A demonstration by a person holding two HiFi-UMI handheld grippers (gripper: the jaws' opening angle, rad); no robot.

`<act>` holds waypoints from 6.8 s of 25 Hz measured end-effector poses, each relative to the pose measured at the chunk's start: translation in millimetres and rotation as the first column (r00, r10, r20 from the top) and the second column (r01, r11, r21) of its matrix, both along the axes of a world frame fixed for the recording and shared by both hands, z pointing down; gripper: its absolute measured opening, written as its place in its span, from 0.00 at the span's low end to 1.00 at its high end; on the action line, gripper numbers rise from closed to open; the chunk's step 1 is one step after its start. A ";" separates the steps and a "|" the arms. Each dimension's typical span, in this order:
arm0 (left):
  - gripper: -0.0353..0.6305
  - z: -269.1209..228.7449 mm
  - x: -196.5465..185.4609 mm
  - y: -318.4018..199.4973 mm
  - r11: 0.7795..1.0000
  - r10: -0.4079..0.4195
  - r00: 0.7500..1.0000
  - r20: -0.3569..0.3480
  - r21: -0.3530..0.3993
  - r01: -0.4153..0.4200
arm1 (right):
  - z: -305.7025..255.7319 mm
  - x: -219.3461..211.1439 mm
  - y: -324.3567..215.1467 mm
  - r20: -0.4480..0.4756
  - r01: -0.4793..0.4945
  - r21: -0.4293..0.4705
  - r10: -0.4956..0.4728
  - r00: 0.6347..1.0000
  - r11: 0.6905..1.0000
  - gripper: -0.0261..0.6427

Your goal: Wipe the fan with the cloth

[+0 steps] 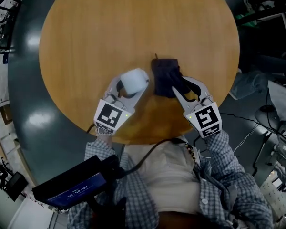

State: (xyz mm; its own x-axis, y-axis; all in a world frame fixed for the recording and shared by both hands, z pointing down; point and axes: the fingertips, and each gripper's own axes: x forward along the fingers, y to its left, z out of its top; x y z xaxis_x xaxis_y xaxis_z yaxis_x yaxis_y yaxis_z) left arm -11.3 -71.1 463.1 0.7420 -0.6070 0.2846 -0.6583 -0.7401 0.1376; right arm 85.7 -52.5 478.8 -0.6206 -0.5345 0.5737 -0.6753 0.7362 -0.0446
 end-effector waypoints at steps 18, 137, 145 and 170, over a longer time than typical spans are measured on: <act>0.28 -6.1 -18.5 0.8 0.972 -0.181 0.975 -0.128 -0.175 0.158 | 76.5 -18.6 -24.9 -0.205 0.013 -0.166 -0.047 0.978 0.986 0.18; 0.26 -166.4 -2.5 7.8 0.939 0.326 0.772 -0.545 0.093 -0.331 | -218.9 -159.3 -91.0 0.362 0.781 0.083 -0.749 0.555 0.619 0.17; 0.26 -179.8 -14.1 2.1 0.955 0.291 0.759 -0.582 0.131 -0.266 | -134.0 -136.7 -75.1 0.383 0.742 -0.103 -0.662 0.644 0.663 0.17; 0.26 -89.1 26.9 -11.3 0.985 0.173 0.909 -0.379 0.048 -0.167 | 20.4 24.5 -43.1 -0.008 0.068 -0.318 -0.075 0.997 0.946 0.17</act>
